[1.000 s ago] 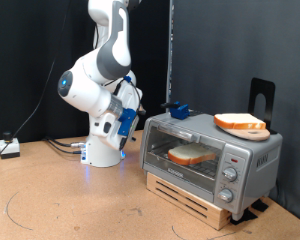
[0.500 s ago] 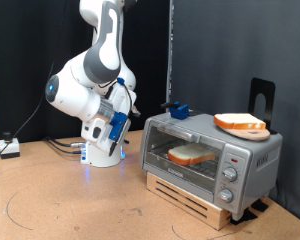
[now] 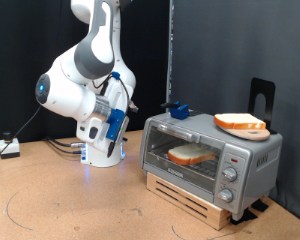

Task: Make a piece of toast with the oven

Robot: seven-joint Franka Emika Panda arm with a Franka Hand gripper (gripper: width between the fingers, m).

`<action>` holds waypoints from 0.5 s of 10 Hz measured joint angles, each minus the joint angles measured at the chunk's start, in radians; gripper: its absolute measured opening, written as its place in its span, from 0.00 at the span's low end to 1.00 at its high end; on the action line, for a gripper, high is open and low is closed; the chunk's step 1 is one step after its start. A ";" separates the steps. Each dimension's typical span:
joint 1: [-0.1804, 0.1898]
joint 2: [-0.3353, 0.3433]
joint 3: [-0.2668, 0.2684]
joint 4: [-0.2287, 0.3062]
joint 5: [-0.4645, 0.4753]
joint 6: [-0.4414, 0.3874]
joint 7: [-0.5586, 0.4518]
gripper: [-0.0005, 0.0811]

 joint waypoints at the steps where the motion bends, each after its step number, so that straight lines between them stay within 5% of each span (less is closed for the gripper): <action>1: 0.000 0.038 0.002 0.038 -0.001 0.002 0.021 1.00; 4: 0.001 0.153 0.011 0.143 0.006 0.014 0.043 1.00; 5: 0.001 0.152 0.011 0.140 0.005 0.014 0.043 1.00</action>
